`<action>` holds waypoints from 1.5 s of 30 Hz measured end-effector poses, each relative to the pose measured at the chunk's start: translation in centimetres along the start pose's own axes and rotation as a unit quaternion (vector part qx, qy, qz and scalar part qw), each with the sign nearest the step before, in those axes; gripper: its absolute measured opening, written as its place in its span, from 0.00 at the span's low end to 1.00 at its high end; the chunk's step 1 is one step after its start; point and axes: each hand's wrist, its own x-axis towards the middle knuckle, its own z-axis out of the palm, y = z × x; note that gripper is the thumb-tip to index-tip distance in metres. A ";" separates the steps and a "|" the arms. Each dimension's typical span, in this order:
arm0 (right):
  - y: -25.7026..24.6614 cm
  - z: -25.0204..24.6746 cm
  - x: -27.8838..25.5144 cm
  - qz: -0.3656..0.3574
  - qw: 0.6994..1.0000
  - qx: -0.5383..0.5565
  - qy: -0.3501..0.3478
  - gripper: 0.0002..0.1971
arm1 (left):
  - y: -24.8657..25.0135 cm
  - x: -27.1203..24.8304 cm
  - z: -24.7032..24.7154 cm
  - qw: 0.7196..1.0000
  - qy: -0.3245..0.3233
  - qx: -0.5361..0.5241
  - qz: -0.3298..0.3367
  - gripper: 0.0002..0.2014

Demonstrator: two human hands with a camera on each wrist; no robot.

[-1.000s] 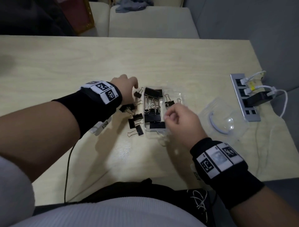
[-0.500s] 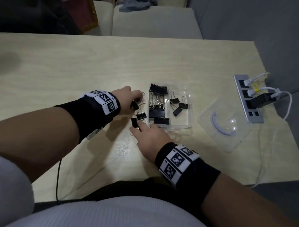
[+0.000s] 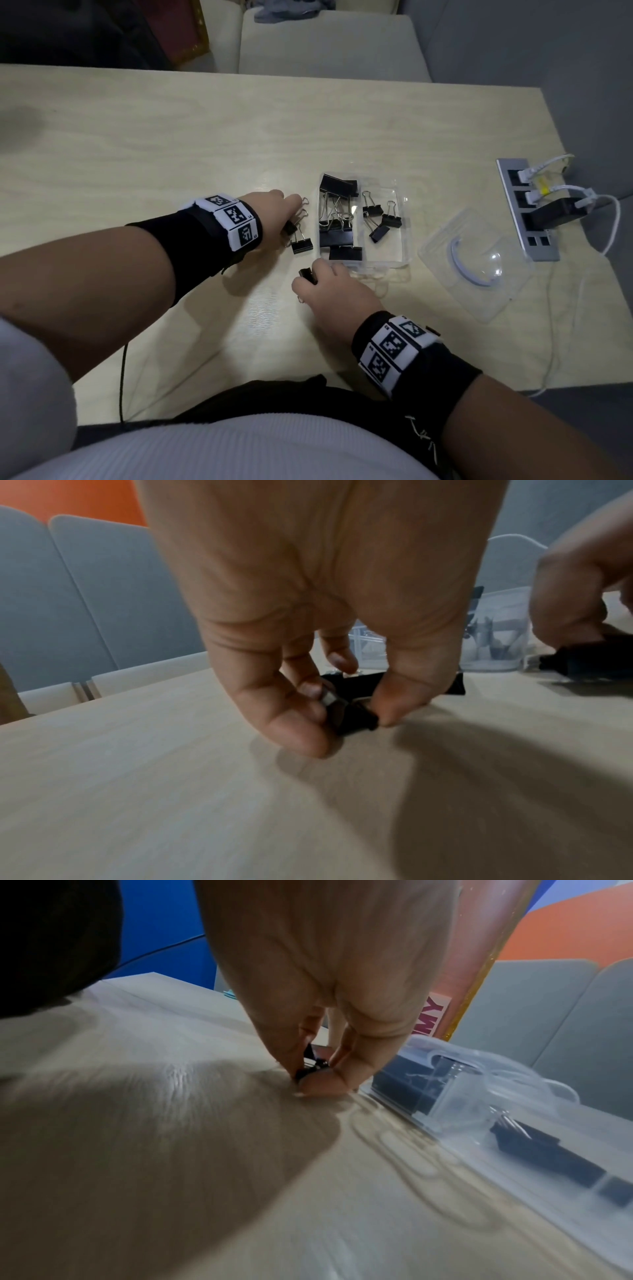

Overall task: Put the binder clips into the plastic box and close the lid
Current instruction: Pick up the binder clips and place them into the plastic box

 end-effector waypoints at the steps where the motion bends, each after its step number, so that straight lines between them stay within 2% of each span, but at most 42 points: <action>1: 0.1 0.0 -0.1 0.000 1.000 0.000 0.008 0.19 | 0.0 0.0 0.1 1.000 0.001 -0.005 -0.002 0.23; 7: 0.4 0.8 -0.4 -0.002 1.000 -0.020 -0.002 0.19 | -0.1 -0.3 0.5 1.000 0.009 -0.017 -0.021 0.24; 10: 0.5 1.0 -0.3 0.006 1.000 -0.011 -0.001 0.20 | 0.0 -0.4 0.4 1.000 0.017 -0.015 -0.005 0.23; 13: 0.6 1.6 -0.3 0.016 0.999 0.004 0.029 0.21 | 0.1 -0.5 0.2 1.000 0.007 -0.013 0.003 0.26; 18: 0.7 2.9 -0.7 0.017 0.997 -0.007 0.079 0.32 | 0.0 -0.8 0.3 0.998 -0.011 -0.055 -0.030 0.30; 21: 0.9 3.0 -1.0 0.028 0.994 0.013 0.108 0.30 | 0.1 -0.9 -0.4 0.999 -0.029 -0.024 -0.026 0.20; 25: 1.0 3.0 -1.2 0.051 0.995 0.044 0.068 0.32 | 0.5 -0.9 -2.9 0.994 -0.081 0.071 -0.015 0.12; 29: 0.9 2.1 -1.6 0.063 0.996 0.041 0.048 0.21 | 1.1 -0.8 -6.5 0.998 -0.033 0.060 -0.009 0.04; 33: 0.9 1.7 -2.2 0.068 0.996 0.032 0.046 0.19 | 3.9 -1.0 -9.1 0.998 0.028 -0.056 0.024 0.07; 36: 1.1 1.9 -2.9 0.079 0.996 0.026 0.031 0.18 | 7.3 -0.6 -9.2 0.987 0.078 -0.115 0.082 0.09; 39: 1.4 1.7 -3.4 0.096 0.994 0.048 0.011 0.16 | 9.8 0.1 -8.3 0.980 0.074 -0.152 0.108 0.18; 42: 2.2 2.2 -3.6 0.092 0.995 0.034 0.028 0.15 | 10.4 0.4 -7.6 0.981 0.056 -0.150 0.107 0.27; 45: 3.1 3.1 -3.8 0.079 0.992 0.045 0.087 0.13 | 9.7 0.1 -6.5 0.988 0.053 -0.083 0.115 0.36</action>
